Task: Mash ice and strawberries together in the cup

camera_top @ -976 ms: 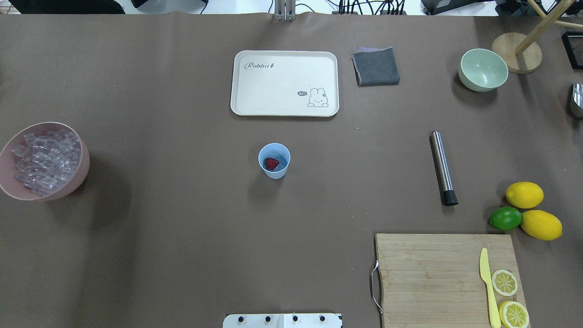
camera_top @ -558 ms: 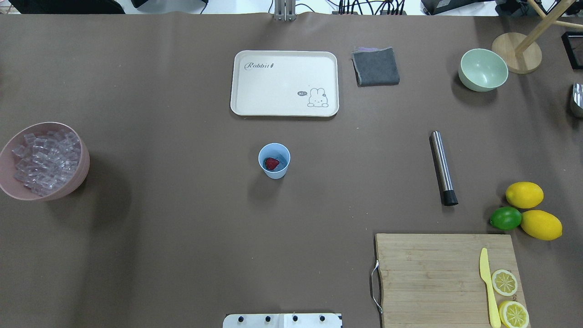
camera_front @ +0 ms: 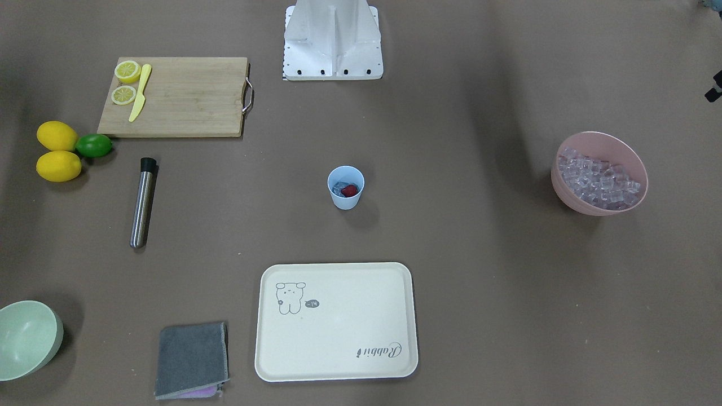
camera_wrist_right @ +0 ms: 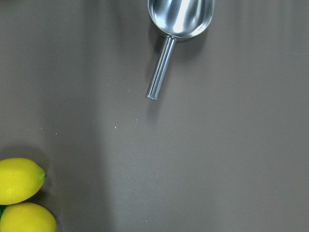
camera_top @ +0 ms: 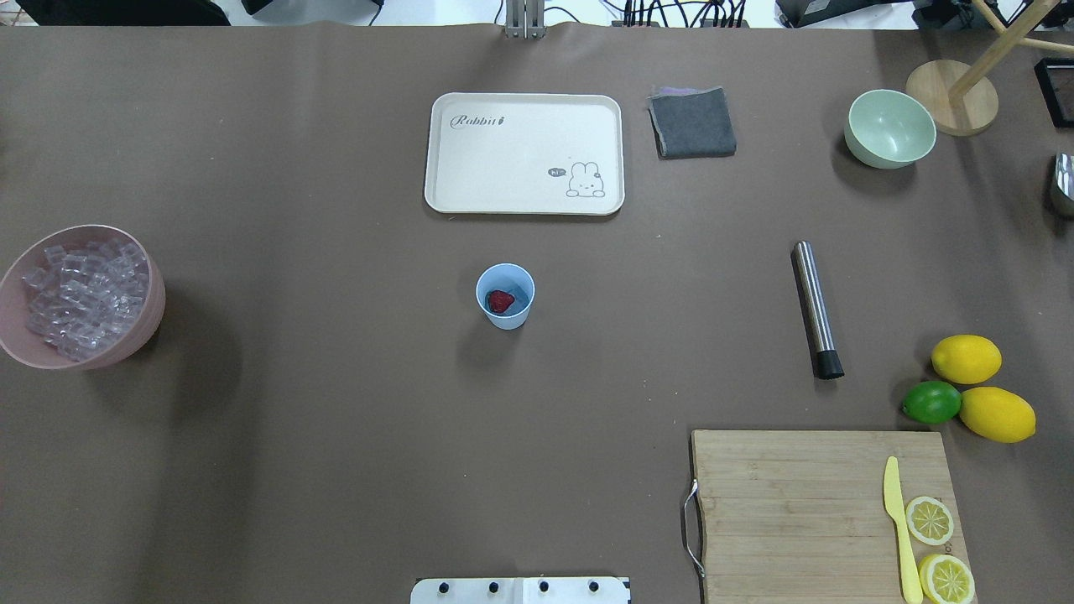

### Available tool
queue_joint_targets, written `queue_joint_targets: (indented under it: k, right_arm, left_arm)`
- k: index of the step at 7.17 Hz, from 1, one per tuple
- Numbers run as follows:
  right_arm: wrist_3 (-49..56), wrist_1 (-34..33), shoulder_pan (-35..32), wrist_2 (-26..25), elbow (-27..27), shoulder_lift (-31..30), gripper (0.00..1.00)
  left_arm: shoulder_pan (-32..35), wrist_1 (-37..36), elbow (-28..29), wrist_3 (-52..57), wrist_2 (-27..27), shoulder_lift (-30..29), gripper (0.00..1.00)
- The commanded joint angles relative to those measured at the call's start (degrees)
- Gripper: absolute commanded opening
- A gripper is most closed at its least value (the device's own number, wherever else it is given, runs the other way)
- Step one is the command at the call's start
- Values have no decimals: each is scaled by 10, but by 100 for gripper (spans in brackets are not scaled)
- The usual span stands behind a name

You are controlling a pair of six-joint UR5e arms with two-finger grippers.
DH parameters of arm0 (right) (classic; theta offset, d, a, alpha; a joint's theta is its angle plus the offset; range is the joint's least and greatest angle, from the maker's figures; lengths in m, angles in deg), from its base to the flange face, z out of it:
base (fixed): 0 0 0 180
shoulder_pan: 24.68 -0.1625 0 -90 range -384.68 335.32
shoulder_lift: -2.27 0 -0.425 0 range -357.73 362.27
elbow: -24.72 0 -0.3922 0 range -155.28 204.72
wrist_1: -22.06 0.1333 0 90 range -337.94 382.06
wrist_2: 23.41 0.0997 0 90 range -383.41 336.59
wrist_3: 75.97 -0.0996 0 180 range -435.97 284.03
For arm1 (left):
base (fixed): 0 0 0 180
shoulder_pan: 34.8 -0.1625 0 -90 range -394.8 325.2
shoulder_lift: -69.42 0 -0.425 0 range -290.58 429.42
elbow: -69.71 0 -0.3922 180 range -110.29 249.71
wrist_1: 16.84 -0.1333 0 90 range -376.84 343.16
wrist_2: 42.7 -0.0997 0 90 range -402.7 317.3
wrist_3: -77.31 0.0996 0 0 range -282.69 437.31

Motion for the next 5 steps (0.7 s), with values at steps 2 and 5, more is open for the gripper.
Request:
queue_joint_targets:
  k: [2,5]
  right_arm:
    - [-2,18,-1,-2,3,3,100]
    - [-1,60,-1,0,-11,0,100]
  left_arm:
    - [-1,-5,4,71,-1,-3,99]
    - [-1,-5,4,73,-1,-1,99]
